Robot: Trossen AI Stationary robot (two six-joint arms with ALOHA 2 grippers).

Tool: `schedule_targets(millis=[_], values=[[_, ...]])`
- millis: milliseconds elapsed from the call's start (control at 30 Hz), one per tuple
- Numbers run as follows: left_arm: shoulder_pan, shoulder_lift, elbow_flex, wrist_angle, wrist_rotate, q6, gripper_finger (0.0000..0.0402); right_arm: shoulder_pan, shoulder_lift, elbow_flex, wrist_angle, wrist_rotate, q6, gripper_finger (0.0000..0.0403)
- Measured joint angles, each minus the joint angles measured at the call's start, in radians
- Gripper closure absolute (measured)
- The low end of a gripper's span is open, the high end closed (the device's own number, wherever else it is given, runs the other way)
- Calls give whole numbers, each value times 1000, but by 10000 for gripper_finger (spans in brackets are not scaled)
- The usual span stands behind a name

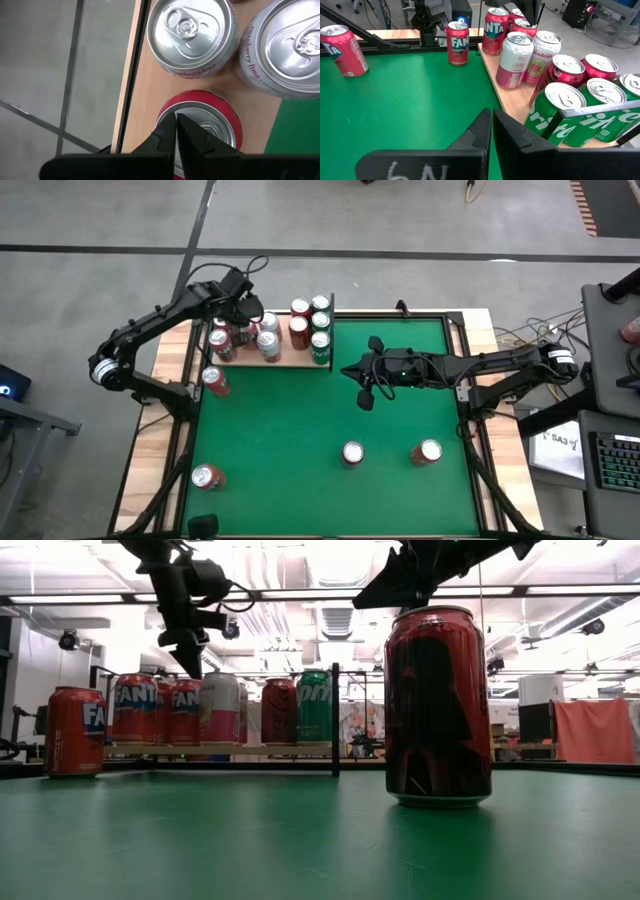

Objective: Place canned beverage on shelf
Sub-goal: Put the red soda can on the shelf aligned with the other red soda can

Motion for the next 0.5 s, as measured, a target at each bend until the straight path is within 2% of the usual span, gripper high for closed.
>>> schedule_targets(millis=[167,367,500], values=[[0,-4,4,-6,5,0,402,0,0,0,0,0,0,394],[-2,-8,29,-36,105,13,402,0,0,0,0,0,0,394],[-1,-8,46,-65,106,7,402,0,0,0,0,0,0,394]])
